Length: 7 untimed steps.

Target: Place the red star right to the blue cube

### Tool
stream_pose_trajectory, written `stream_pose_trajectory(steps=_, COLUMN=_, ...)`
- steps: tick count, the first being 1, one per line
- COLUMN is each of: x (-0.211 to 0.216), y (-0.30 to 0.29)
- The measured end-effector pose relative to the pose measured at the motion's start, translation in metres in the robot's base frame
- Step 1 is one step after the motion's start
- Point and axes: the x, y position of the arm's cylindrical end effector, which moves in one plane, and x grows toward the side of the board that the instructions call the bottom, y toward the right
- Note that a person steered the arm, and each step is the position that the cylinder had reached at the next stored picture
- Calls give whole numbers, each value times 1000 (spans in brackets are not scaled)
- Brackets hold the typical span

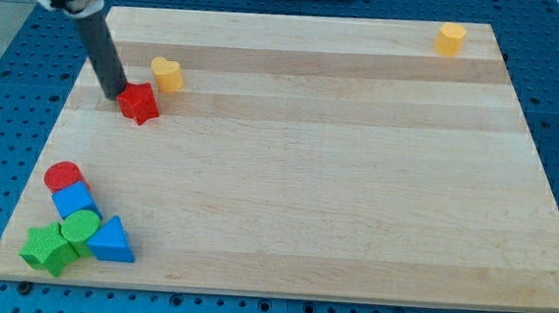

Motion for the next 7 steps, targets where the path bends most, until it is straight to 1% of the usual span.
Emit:
stream_pose_trajectory(steps=1, x=12, y=26)
stream_pose_trajectory(steps=3, x=34, y=38)
stream_pose_trajectory(steps=5, x=117, y=38)
stream_pose_trajectory(steps=6, x=142, y=38)
stream_pose_trajectory(steps=7, x=144, y=38)
